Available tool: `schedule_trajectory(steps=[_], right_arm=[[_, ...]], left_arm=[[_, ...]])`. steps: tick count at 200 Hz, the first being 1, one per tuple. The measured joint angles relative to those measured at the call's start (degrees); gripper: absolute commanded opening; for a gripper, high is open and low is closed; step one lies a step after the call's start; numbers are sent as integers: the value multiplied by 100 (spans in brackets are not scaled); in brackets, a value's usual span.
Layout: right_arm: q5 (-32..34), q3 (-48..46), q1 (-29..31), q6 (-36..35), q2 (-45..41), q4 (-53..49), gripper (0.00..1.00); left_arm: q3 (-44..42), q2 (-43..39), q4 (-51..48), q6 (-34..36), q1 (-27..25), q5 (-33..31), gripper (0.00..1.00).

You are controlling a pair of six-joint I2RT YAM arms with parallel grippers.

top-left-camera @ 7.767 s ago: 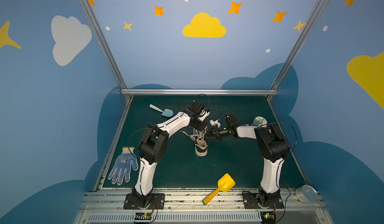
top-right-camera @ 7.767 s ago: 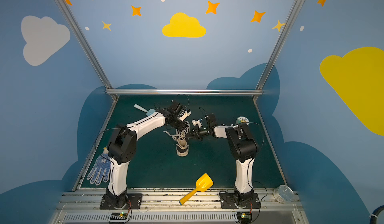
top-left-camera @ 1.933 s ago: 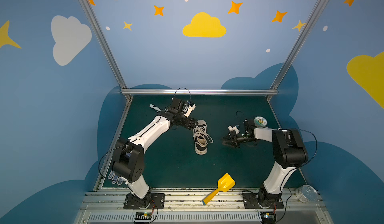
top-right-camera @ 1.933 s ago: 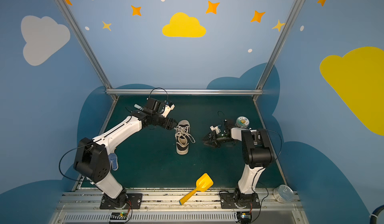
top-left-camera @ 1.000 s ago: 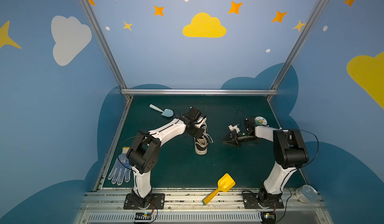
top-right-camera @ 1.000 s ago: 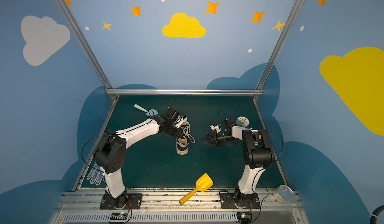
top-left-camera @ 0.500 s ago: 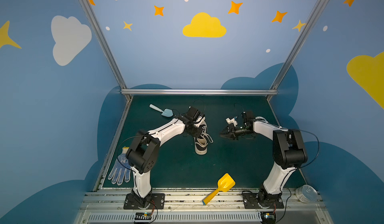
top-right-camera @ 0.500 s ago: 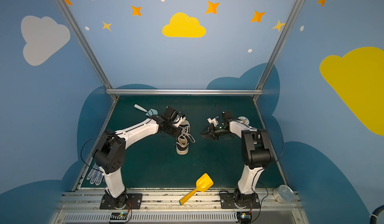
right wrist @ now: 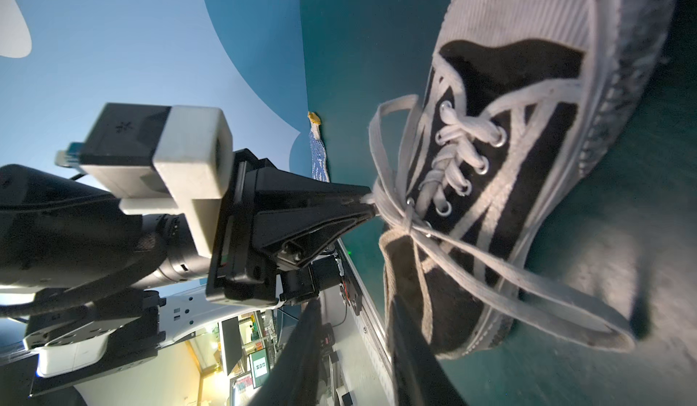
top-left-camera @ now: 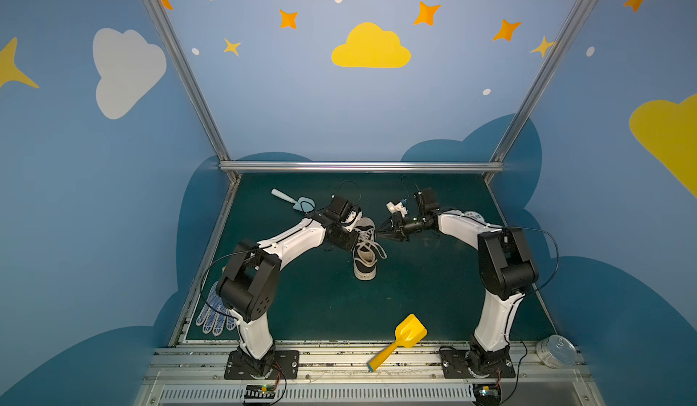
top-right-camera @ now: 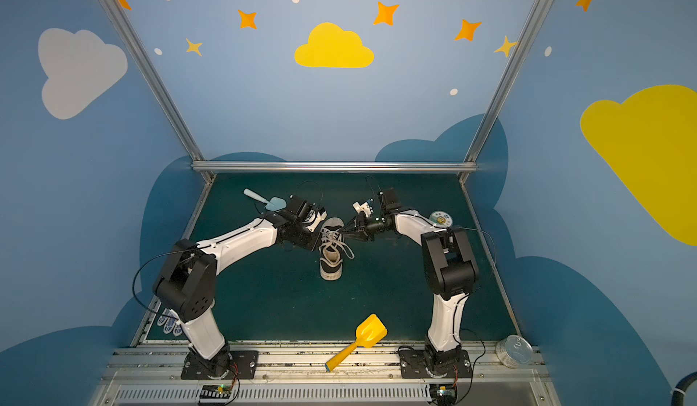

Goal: Tie the shoes

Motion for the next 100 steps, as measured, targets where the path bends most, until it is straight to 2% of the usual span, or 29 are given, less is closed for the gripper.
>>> schedule_trajectory(steps=[100], right_arm=[[-57, 267, 302, 177, 323, 98, 29]], left_arm=[[-846, -490, 448, -352, 444, 127, 10]])
